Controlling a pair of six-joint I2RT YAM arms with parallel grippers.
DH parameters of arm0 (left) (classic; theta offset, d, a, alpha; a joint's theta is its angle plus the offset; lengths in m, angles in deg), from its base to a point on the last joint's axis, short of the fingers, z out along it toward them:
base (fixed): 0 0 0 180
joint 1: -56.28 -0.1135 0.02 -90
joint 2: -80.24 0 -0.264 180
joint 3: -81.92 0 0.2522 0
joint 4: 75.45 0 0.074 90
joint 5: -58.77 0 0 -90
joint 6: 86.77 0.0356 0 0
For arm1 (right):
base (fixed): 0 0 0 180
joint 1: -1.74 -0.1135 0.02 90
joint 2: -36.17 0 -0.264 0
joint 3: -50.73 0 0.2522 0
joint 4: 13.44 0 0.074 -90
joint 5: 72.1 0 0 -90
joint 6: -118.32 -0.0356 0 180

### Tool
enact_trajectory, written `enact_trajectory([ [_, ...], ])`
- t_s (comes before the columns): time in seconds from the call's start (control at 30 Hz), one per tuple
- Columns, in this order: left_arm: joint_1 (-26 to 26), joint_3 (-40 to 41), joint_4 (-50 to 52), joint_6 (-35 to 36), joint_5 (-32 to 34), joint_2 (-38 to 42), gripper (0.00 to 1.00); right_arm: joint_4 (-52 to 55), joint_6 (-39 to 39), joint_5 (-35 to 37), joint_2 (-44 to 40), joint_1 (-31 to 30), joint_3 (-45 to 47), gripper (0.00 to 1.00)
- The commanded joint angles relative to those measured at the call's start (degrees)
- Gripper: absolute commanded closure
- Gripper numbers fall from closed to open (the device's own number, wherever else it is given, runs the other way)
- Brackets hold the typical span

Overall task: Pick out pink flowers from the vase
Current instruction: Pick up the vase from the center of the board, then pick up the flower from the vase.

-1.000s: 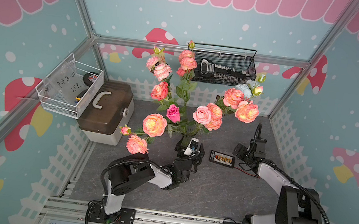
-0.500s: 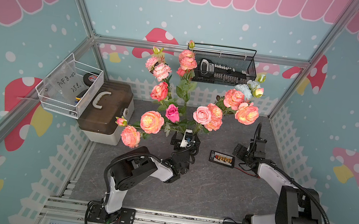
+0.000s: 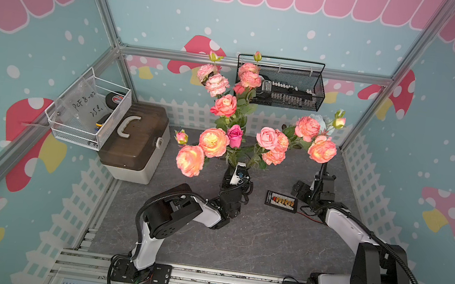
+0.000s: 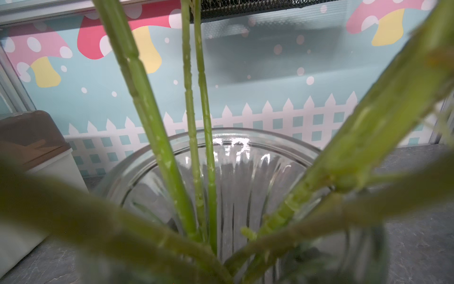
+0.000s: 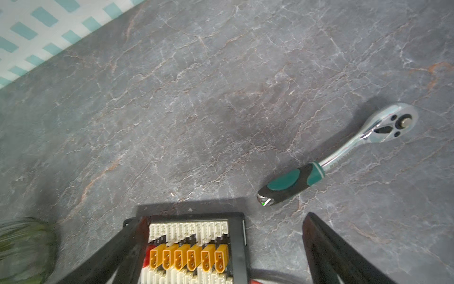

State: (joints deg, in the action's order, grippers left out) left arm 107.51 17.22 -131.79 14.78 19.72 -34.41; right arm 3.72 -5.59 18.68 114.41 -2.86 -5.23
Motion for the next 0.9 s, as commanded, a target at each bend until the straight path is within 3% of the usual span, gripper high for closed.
enact_trajectory([
  [0.0,-0.2,0.5,2.8,-1.3,-1.3,1.5,0.77,0.1,0.9,-1.8,-2.5,-1.9,-1.4,0.04],
  [0.13,-0.3,2.6,6.0,-6.3,-2.0,4.3,1.0,0.8,5.6,-5.0,-4.4,-6.3,-3.0,0.07],
  [0.37,-3.5,8.7,14.6,-20.7,-11.4,11.7,1.0,4.5,14.7,-14.9,-7.2,-16.1,-5.9,0.08],
  [0.5,-3.5,10.7,14.3,-22.3,-10.8,12.5,1.0,4.9,16.8,-13.2,-10.2,-21.4,-5.1,0.08],
  [0.63,-3.1,11.1,14.8,-18.2,-10.9,12.3,1.0,4.0,19.1,-10.1,-11.8,-26.4,-5.0,0.31],
  [0.87,-3.1,10.9,20.5,-17.2,-12.4,14.3,1.0,-0.7,19.8,-17.8,-10.7,-28.1,-8.6,0.55],
])
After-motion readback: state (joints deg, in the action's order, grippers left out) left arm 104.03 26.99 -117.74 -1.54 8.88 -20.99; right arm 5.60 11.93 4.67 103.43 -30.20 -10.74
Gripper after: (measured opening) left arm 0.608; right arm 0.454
